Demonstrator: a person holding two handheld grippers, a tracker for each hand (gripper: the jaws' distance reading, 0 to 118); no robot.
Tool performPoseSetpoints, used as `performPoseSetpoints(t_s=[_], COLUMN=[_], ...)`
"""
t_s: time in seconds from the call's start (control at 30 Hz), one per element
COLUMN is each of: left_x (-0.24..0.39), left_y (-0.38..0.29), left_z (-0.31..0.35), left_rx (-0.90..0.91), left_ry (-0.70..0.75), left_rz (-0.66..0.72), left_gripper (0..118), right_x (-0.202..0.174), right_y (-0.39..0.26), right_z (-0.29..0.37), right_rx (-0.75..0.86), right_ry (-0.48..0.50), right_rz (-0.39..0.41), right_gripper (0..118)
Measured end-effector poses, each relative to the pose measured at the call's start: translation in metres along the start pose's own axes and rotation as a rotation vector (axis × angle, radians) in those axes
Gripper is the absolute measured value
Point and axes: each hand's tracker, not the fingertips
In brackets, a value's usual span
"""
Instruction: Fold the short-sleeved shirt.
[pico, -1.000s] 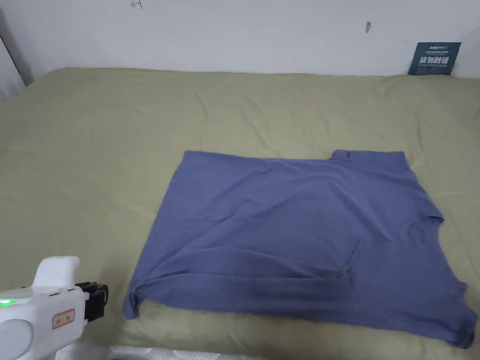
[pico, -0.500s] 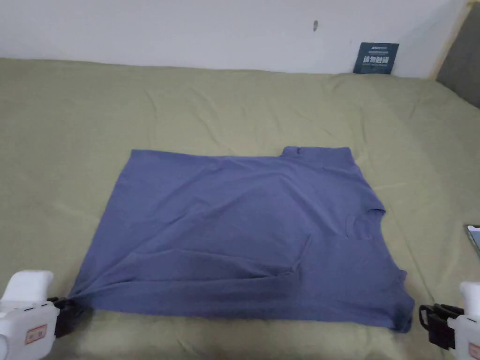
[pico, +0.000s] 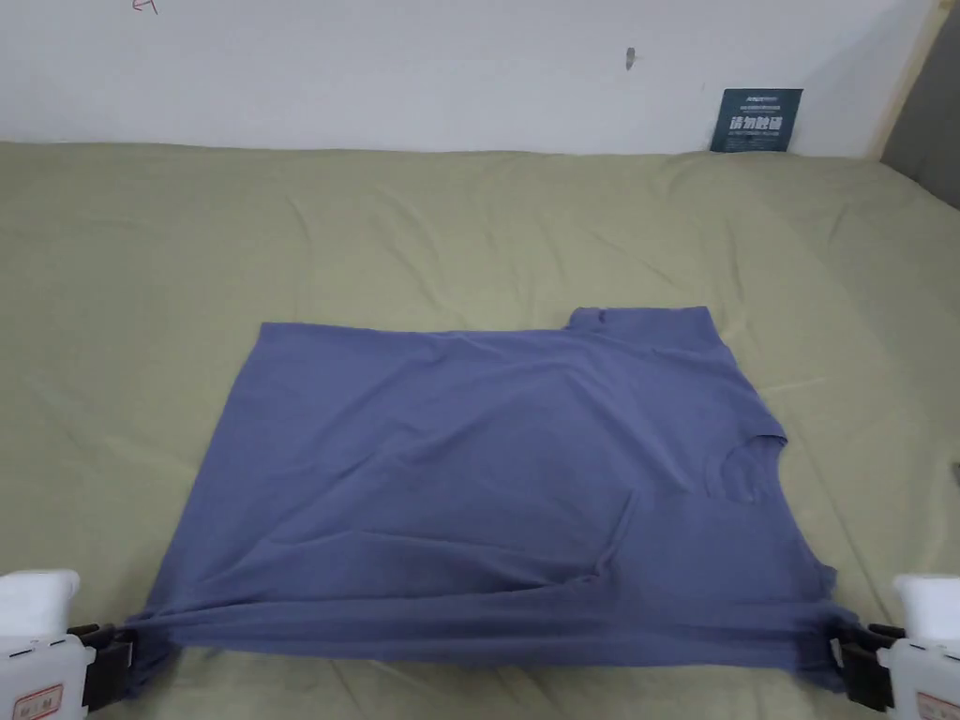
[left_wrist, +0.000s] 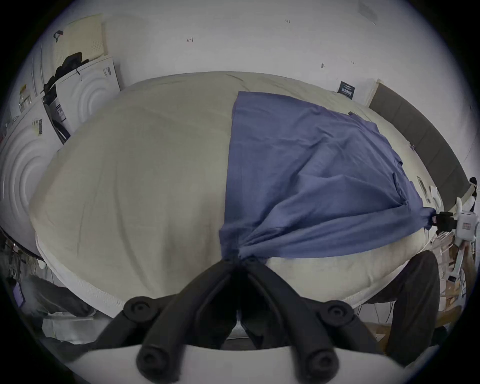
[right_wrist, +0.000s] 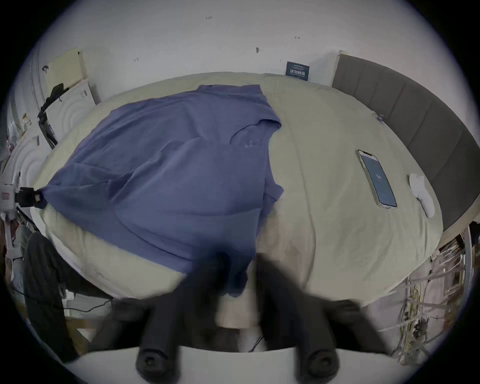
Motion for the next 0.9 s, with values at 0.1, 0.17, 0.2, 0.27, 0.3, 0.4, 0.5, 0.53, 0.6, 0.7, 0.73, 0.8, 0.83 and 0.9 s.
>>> performPoseSetpoints(t_s=[0.1, 0.17, 0.2, 0.27, 0.3, 0.4, 0.5, 0.53, 0.6, 0.7, 0.73, 0.8, 0.83, 0.9], left_x=[-0.001, -0.001, 0.0, 0.001, 0.002, 0.003, -0.002, -0.001, -0.001, 0.005, 0.006, 0.007, 0.007, 0.005], left_y=[0.018, 0.038, 0.05, 0.074, 0.088, 0.126, 0.157, 0.164, 0.176, 0.185, 0.187, 0.189, 0.189, 0.185], left_z=[0.006, 0.009, 0.008, 0.004, 0.001, -0.019, -0.05, -0.059, -0.081, -0.109, -0.115, -0.128, -0.132, -0.137], left_rx=[0.028, 0.05, 0.058, 0.075, 0.082, 0.082, 0.05, 0.039, 0.012, -0.023, -0.032, -0.05, -0.057, -0.062], left_ry=[-0.019, -0.023, -0.029, -0.027, -0.025, -0.024, -0.047, -0.05, -0.06, -0.044, -0.043, -0.038, -0.038, -0.042], left_rz=[0.0, -0.005, -0.008, -0.025, -0.036, -0.049, -0.003, 0.007, 0.026, 0.006, 0.001, -0.001, 0.002, 0.015], left_gripper=[0, 0, 0, 0, 0, 0, 0, 0, 0, 0, 0, 0, 1, 40], right_x=[0.0, -0.001, -0.001, -0.002, -0.001, -0.003, -0.001, -0.002, -0.003, -0.003, -0.002, 0.002, 0.003, 0.003], right_y=[0.019, 0.04, 0.051, 0.074, 0.086, 0.122, 0.152, 0.159, 0.173, 0.183, 0.183, 0.184, 0.184, 0.182], right_z=[0.016, 0.022, 0.021, 0.017, 0.012, -0.009, -0.041, -0.049, -0.074, -0.104, -0.112, -0.127, -0.131, -0.134], right_rx=[0.07, 0.105, 0.116, 0.133, 0.138, 0.132, 0.095, 0.093, 0.058, 0.001, -0.01, -0.036, -0.045, -0.05], right_ry=[-0.017, -0.013, -0.015, -0.015, -0.015, -0.025, -0.028, -0.038, -0.052, -0.055, -0.062, -0.057, -0.049, -0.036], right_rz=[0.024, 0.033, 0.038, 0.043, 0.044, 0.052, 0.039, 0.041, 0.047, 0.049, 0.049, 0.042, 0.037, 0.018], right_gripper=[2, 2, 2, 2, 2, 2, 2, 2, 2, 2, 2, 3, 8, 78])
